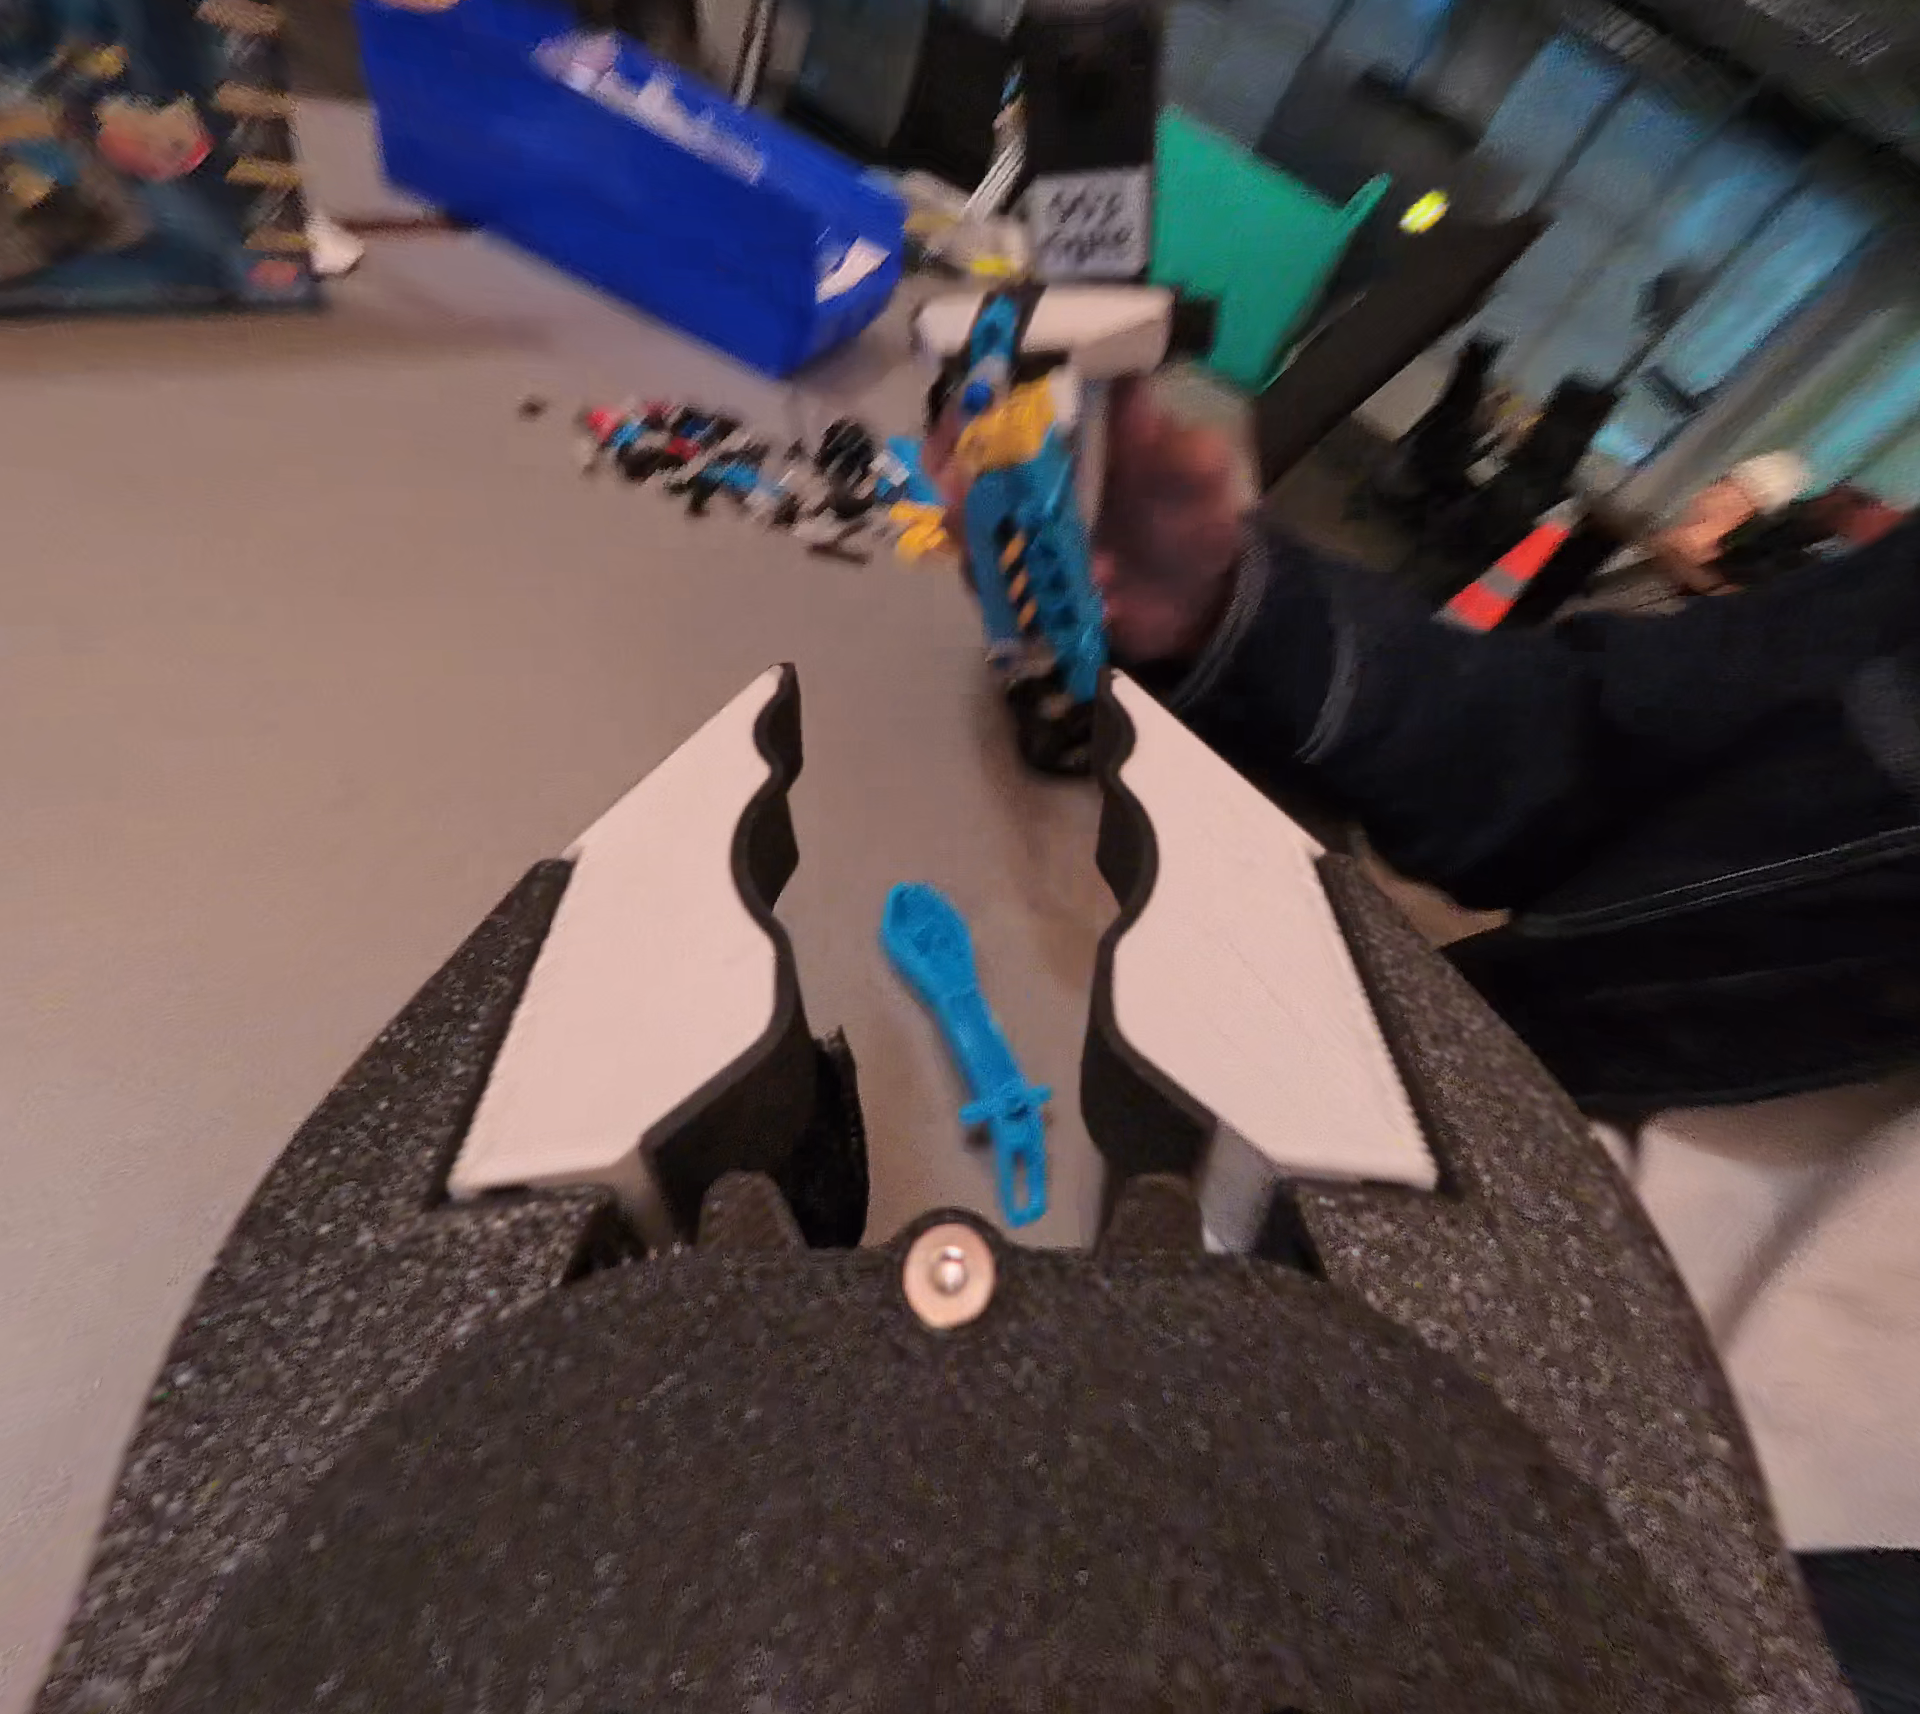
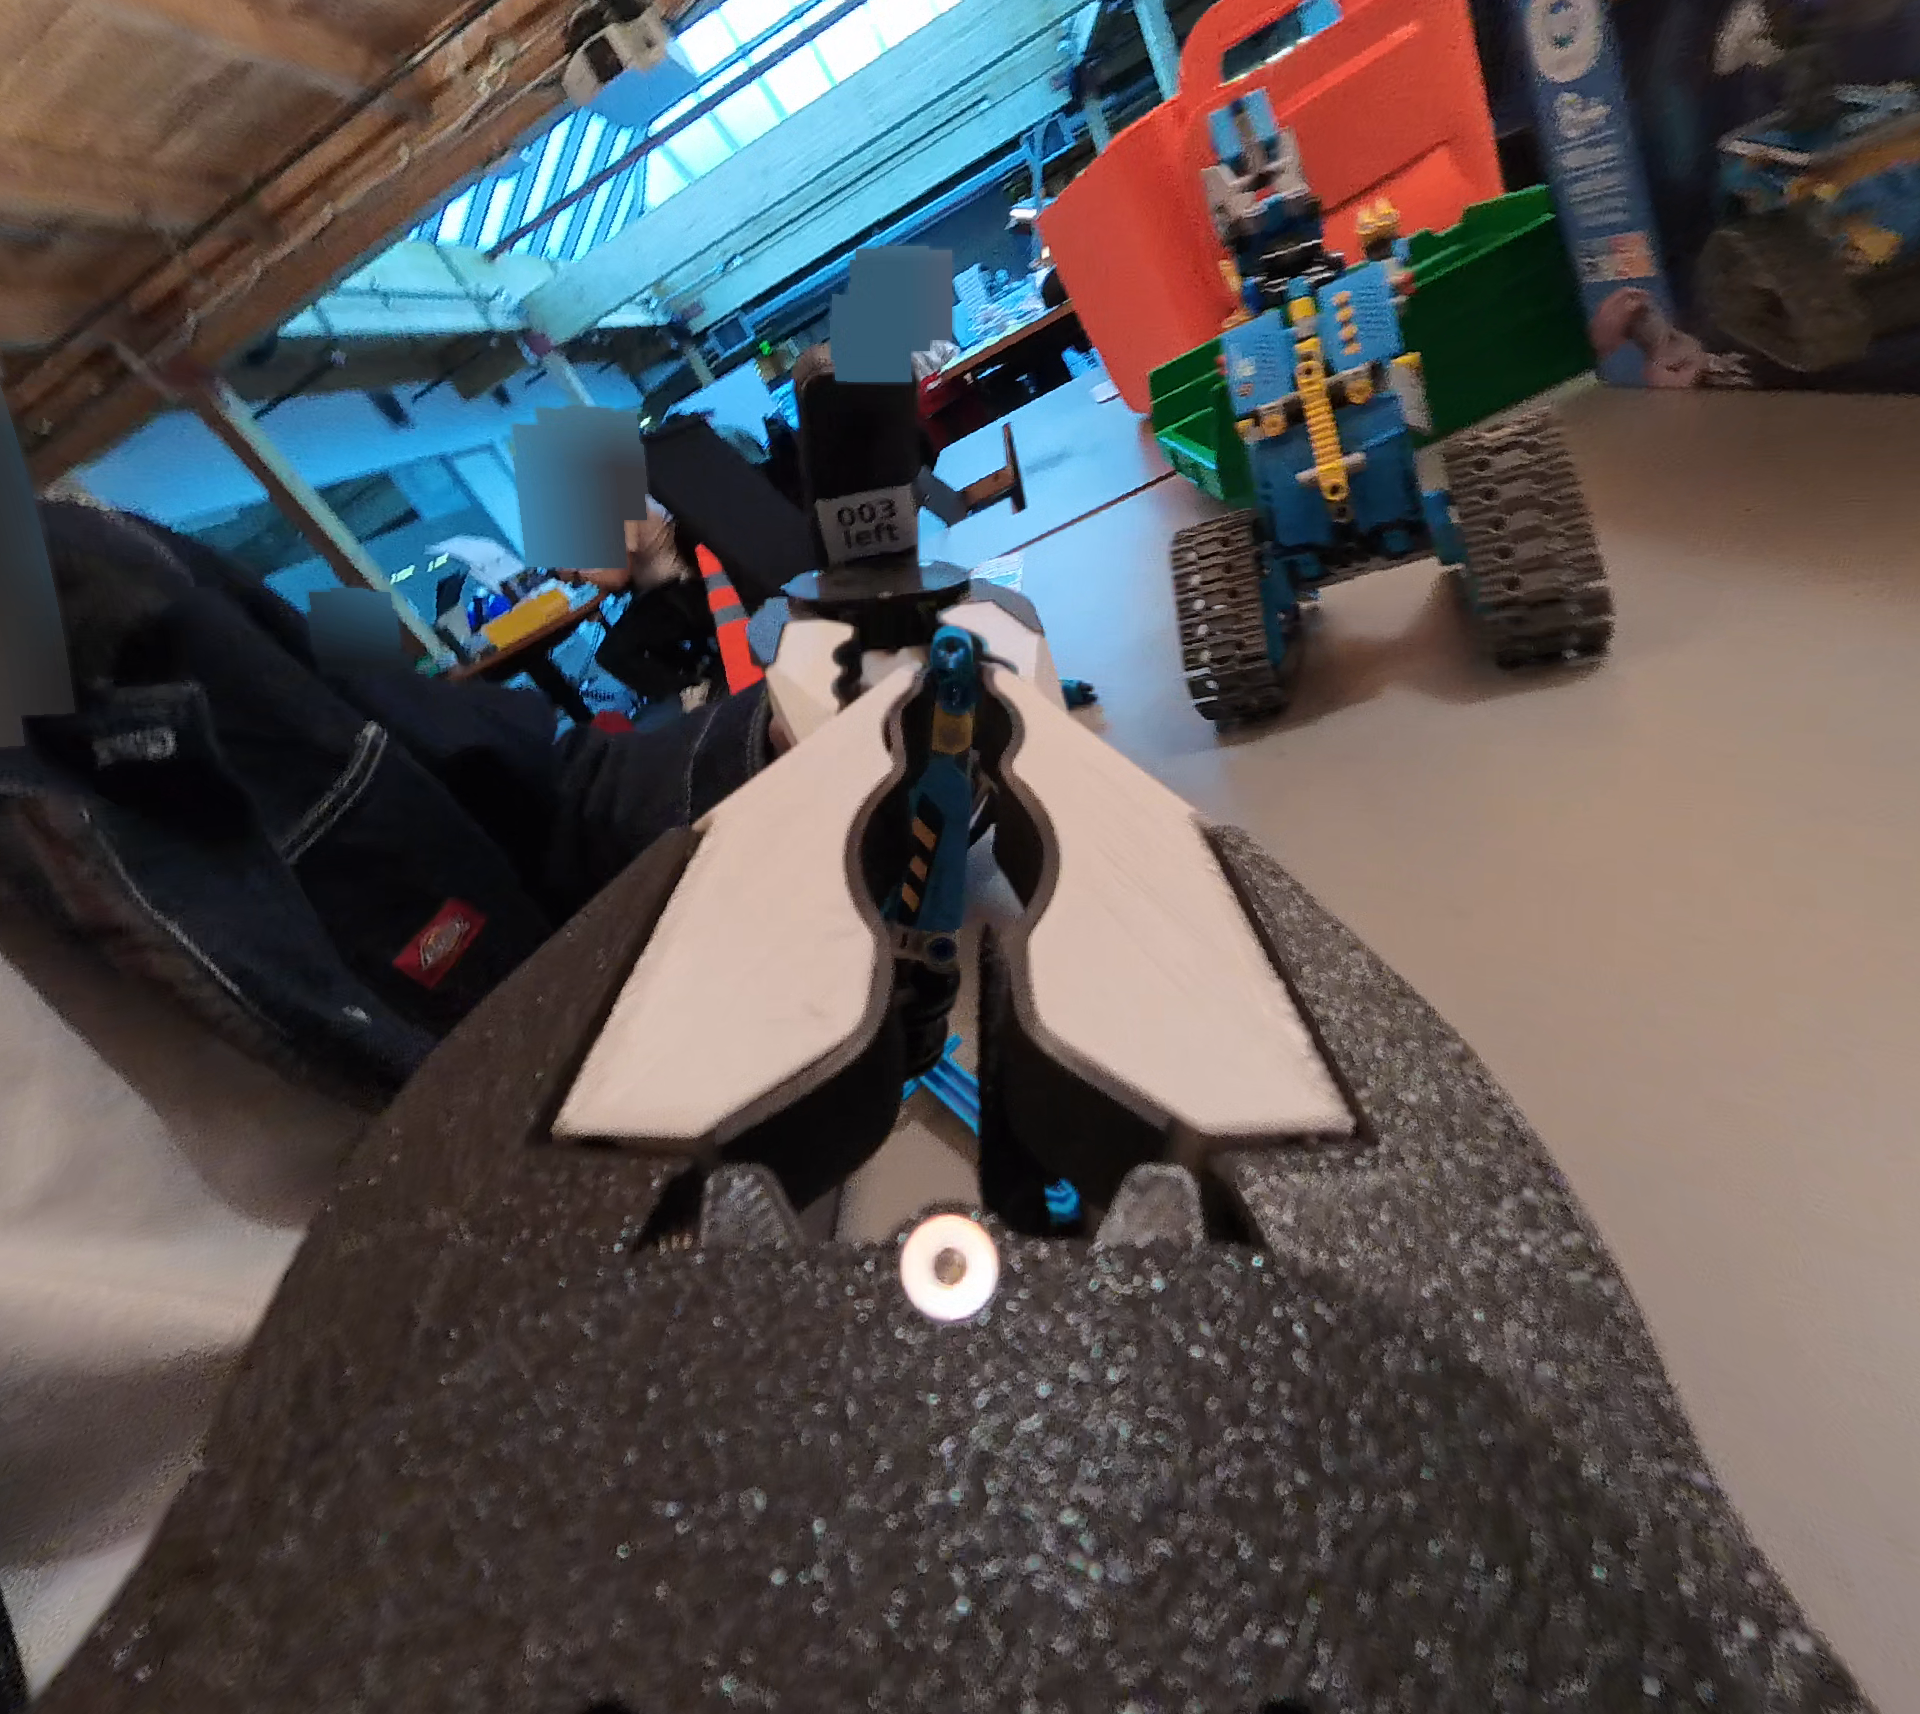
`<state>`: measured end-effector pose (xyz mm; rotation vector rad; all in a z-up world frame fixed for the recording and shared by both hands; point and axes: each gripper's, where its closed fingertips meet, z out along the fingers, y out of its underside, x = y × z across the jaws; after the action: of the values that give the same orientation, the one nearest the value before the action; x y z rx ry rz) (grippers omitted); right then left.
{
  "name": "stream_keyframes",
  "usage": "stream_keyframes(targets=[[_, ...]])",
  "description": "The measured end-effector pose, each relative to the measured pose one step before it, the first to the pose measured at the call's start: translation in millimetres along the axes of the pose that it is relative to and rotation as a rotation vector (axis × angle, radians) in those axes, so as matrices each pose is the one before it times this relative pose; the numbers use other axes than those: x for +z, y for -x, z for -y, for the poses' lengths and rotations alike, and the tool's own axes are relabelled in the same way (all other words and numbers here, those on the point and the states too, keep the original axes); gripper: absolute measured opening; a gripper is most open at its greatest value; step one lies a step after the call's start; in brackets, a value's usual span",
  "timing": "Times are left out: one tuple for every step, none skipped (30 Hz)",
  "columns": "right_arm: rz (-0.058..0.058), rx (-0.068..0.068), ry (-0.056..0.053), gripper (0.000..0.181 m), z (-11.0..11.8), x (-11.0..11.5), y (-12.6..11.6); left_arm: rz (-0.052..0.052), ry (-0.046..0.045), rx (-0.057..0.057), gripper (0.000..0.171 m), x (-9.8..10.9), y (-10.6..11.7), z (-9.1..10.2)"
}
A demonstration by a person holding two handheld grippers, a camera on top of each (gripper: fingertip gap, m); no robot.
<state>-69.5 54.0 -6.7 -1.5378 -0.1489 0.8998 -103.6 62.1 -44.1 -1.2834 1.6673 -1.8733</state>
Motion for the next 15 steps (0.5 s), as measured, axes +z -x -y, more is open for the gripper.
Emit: stream_keyframes(targets=[[0.0221, -0.0276, 0.0132, 0.005, -2.64, 5.19, 6.6, -0.0167, -0.03085, 0.0078, 0.053, 0.47, -5.38, 5.91], [0.0277, -0.0217, 0.0219, 0.005, -3.84, 5.05, 6.59, -0.0098, -0.02742, 0.0158, 0.049, 0.01, -3.82, 5.29], [0.0211, -0.0111, 0.0263, 0.005, -4.62, 4.66, 4.76, -0.024, -0.02453, 0.0108, 0.045, -0.32, -5.27, 4.79], [0.0102, -0.0062, 0.0246, 0.005, -4.61, 4.29, 2.5, -0.034, -0.01683, 0.0002, 0.042, -0.32, -5.88, 3.44], [-0.0019, -0.0062, 0.0201, 0.005, -4.05, 3.24, 0.48, -0.0263, -0.00318, -0.0023, 0.037, -0.17, -3.99, 0.72], [0.001, -0.0064, 0.0173, 0.005, -3.58, 2.12, 0.48, -0.0078, 0.00628, 0.0015, 0.029, 0.02, -1.08, -1.27], [0.0121, 0.0003, 0.0158, 0.005, -2.91, 1.54, 2.06, -0.0015, 0.00726, 0.0081, 0.025, -0.07, -0.77, -1.48], [0.0096, 0.0034, 0.0079, 0.005, -1.57, 1.13, 1.68, -0.0059, 0.00744, 0.0122, 0.02, 0.27, -2.01, -1.33], [0.0077, 0.0027, 0.0085, 0.005, -1.57, 1.02, 1.14, -0.0005, 0.00872, 0.0106, 0.015, 0.82, -1.03, -1.8], [-0.0017, -0.0053, 0.0149, 0.005, -2.38, 1.02, 0.18, 0.0049, 0.0149, 0.0078, 0.011, 1.3, 0.28, -2.91], [-0.0125, -0.0137, 0.0146, 0.005, -2.43, 0.48, -1.04, 0.0061, 0.01627, 0.0034, 0.009, 0.87, 1.09, -3.03], [-0.0056, -0.005, 0.0009, 0.005, -0.26, -0.26, -0.49, 0.005, 0.0123, 0.0013, 0.007, 0.26, 1.06, -2.14], [-0.0002, 0.0028, 0.0051, 0.005, -1.06, 0.44, -0.21, -0.0006, 0.01326, 0.0014, 0.006, 0.41, 0.18, -2.19], [0.0032, 0.0041, 0.0039, 0.005, -1.24, 0.61, 0.14, -0.0003, 0.01373, 0.0041, 0.006, 0.64, -0.21, -2.23], [0.0009, 0.0007, 0.0088, 0.005, -1.64, 0.39, -0.02, 0.0056, 0.01447, 0.0101, 0.006, 0.64, 0.21, -2.27]])
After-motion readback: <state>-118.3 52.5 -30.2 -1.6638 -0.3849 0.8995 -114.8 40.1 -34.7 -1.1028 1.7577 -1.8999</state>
